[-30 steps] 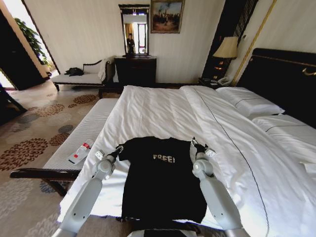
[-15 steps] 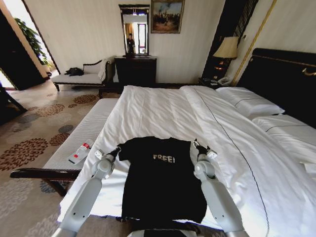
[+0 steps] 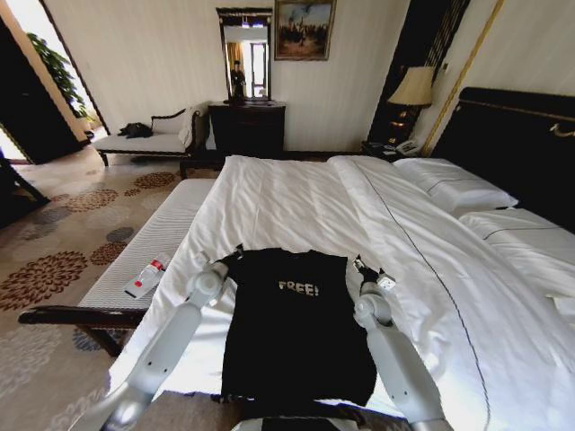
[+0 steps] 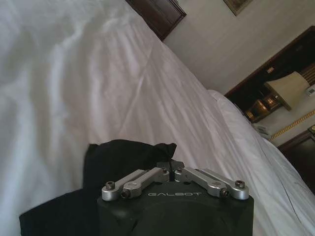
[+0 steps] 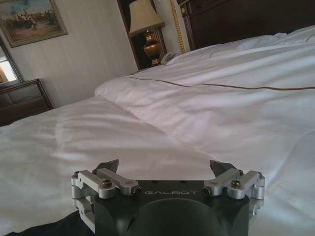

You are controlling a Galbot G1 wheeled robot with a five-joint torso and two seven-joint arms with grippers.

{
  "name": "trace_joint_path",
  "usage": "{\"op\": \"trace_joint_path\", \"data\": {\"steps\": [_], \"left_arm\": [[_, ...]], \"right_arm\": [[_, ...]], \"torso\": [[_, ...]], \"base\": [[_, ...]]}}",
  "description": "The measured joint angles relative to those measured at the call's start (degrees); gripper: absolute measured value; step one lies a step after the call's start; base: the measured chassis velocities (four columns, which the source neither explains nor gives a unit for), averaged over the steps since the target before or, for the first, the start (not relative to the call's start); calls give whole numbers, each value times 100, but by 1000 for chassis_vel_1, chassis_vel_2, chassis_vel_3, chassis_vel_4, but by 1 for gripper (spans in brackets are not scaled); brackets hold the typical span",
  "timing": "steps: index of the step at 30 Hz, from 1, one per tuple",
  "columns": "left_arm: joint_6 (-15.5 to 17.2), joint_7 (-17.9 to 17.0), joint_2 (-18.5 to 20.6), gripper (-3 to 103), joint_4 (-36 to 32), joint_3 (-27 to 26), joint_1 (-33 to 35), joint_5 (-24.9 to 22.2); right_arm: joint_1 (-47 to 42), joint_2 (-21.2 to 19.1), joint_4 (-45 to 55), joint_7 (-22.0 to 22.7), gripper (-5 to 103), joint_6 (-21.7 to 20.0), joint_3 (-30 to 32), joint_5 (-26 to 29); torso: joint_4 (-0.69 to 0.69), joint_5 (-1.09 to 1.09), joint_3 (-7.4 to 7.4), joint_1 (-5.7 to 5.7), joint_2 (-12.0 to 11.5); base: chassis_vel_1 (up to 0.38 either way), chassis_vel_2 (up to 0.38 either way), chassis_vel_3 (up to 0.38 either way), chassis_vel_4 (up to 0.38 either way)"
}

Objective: Fold the clothes on the bed.

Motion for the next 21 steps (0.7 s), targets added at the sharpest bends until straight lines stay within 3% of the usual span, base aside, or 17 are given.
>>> {"op": "trace_joint_path", "data": {"steps": [6, 12, 16, 17, 19, 21], "left_arm": [[26, -18, -367, 0, 302, 361, -145, 244], [90, -73, -412, 2, 497, 474, -129, 495], [91, -92, -362, 24, 301, 415, -30, 329], [91, -92, -362, 24, 301, 415, -30, 329], [30, -69, -375, 35, 46, 211, 73, -77], [-19, -28, -388, 35, -53, 94, 126, -243]], "right_arm": [[-126, -26, 107, 2, 100, -2, 49, -42], [-246, -35, 182, -9, 100, -2, 103, -70], [-306, -19, 198, -19, 100, 5, 105, -133], [-306, -19, 198, -19, 100, 5, 105, -133], [-319, 10, 223, -19, 100, 6, 92, -159], [-328, 24, 244, -19, 100, 6, 86, -171]], "torso": [[-1, -1, 0, 0, 0], [0, -1, 0, 0, 0], [0, -1, 0, 0, 0], [0, -1, 0, 0, 0], [0, -1, 0, 0, 0], [0, -1, -1, 0, 0]], "base": [[0, 0, 0, 0], [0, 0, 0, 0], [0, 0, 0, 0], [0, 0, 0, 0], [0, 0, 0, 0], [0, 0, 0, 0]]}}
